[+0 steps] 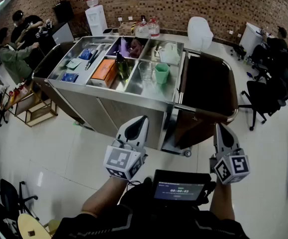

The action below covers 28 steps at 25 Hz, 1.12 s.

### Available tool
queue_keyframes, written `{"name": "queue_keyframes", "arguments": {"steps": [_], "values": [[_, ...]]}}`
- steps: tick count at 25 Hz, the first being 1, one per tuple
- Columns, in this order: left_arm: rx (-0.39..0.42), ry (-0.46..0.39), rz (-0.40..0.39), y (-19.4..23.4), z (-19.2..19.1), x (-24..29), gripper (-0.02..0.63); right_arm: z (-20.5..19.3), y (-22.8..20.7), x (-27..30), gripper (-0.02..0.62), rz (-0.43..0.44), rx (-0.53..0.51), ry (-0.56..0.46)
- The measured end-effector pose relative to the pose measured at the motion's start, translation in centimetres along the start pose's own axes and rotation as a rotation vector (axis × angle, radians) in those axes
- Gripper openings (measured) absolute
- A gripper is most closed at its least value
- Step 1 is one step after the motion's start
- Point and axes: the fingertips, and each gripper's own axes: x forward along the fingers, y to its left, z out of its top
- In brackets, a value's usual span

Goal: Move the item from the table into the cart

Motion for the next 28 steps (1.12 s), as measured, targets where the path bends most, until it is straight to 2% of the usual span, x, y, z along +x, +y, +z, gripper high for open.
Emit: {"name": "queue_keyframes", "arguments": {"steps": [3, 6, 11, 16, 18, 22, 28], "values": [[-0.011, 0.020, 0.019, 3.8, -0.3, -2.3, 0.000, -0.2, 3.5, 1.3, 0.003, 0.017, -0.021, 0.002], [-0.015, 0.040, 0.072, 7.1, -0.8, -3.8, 0.000, -0.6, 5.7, 3.3, 0.003, 0.051, 0.017, 0.008], [-0.006, 0.049, 0.213, 10.1, -0.9, -6.2, 0.000, -1.2, 9.6, 7.1, 0.003, 0.233, 0.023, 0.028], [-0.015, 0.024, 0.409, 14.2, 0.3, -11.2, 0.000, 1.0, 15.8, 11.2, 0.003, 0.437, 0.050, -0.033], [-0.016, 0.014, 0.492, 16.9, 0.8, -14.3, 0.000, 2.0, 19.7, 13.4, 0.003, 0.509, 0.050, -0.054], [-0.006, 0.012, 0.653, 23.6, 1.4, -22.1, 0.000, 2.0, 29.9, 17.8, 0.003, 0.657, 0.035, -0.030], [-0.015, 0.007, 0.833, 34.0, 2.2, -36.2, 0.000, 1.5, 47.5, 22.2, 0.003, 0.803, 0.038, -0.018]]}}
